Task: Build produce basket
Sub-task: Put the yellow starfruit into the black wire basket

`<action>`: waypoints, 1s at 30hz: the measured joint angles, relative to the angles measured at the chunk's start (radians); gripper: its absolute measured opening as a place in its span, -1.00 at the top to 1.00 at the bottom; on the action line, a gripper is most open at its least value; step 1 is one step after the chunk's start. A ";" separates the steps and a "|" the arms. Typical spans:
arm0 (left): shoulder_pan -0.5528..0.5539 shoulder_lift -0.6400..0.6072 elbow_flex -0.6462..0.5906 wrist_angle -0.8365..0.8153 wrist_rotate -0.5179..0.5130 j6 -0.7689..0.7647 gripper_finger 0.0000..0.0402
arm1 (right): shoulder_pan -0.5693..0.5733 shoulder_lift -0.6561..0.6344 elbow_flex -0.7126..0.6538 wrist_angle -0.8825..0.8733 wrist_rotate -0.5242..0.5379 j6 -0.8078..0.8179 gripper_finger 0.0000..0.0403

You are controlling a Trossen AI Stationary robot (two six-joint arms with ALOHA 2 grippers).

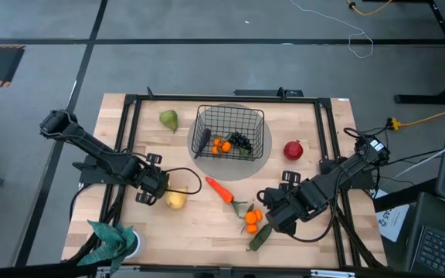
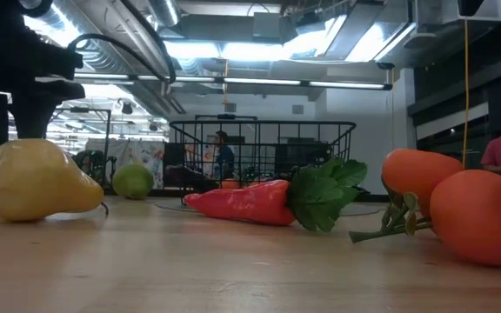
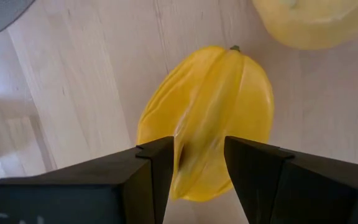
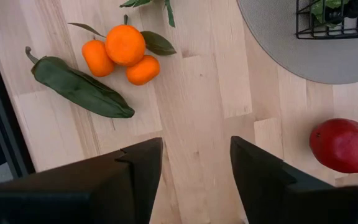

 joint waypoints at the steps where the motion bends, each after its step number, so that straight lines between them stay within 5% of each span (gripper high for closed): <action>1: 0.000 0.004 0.000 0.000 0.000 0.000 0.35 | 0.000 0.000 0.000 0.000 0.000 0.000 0.12; 6: 0.000 0.028 0.000 0.000 0.000 0.000 0.39 | 0.000 0.000 0.000 0.000 0.000 0.000 0.12; 14: -0.001 0.061 0.005 -0.003 0.023 -0.003 0.90 | 0.000 0.000 0.000 0.000 0.000 0.000 0.12; 19: 0.001 0.063 0.021 -0.020 0.058 -0.026 0.94 | 0.000 0.000 0.000 0.000 0.000 0.000 0.12; 24: -0.001 0.058 0.156 -0.120 0.077 -0.028 0.98 | 0.000 0.000 0.000 0.000 0.000 -0.001 0.12; 30: -0.001 0.059 0.385 -0.215 -0.070 0.078 0.99 | 0.000 0.000 0.000 0.000 0.000 -0.001 0.12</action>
